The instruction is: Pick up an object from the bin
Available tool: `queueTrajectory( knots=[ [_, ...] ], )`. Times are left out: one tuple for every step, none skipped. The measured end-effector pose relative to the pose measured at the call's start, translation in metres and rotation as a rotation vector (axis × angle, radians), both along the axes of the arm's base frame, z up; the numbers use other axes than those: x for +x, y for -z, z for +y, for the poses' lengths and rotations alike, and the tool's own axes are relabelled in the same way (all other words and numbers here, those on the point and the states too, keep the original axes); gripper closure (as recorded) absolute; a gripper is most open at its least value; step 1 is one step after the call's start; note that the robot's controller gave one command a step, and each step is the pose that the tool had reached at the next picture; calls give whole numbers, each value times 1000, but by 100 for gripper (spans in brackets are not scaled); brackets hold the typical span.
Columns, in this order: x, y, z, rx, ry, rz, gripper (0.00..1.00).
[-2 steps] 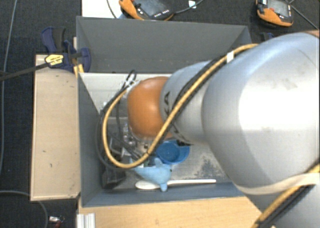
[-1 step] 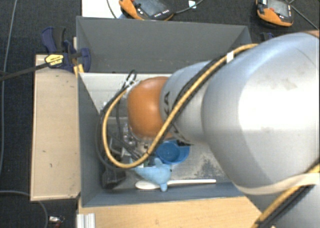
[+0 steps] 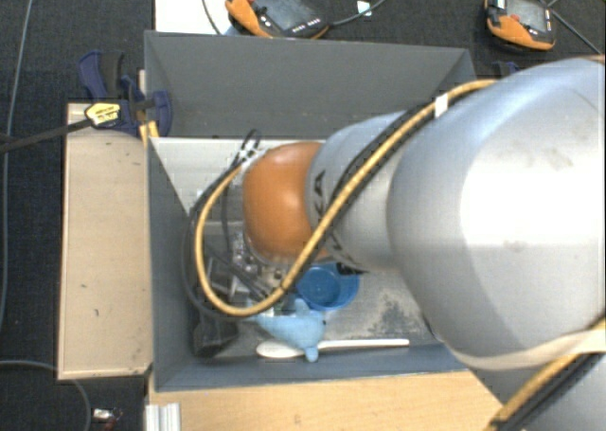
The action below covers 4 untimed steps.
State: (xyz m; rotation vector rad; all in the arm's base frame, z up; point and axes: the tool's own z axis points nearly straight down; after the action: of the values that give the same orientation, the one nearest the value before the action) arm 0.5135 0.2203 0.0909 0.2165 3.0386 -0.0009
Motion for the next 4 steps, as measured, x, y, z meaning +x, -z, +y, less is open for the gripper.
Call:
queueTrajectory(
  knots=[
    [1, -10, 0, 1, 2, -5, 100],
    [2, -16, 0, 3, 6, -8, 100],
    [2, -30, 0, 3, 9, -8, 100],
    [0, -62, -1, 1, 12, -1, 100]
  ],
)
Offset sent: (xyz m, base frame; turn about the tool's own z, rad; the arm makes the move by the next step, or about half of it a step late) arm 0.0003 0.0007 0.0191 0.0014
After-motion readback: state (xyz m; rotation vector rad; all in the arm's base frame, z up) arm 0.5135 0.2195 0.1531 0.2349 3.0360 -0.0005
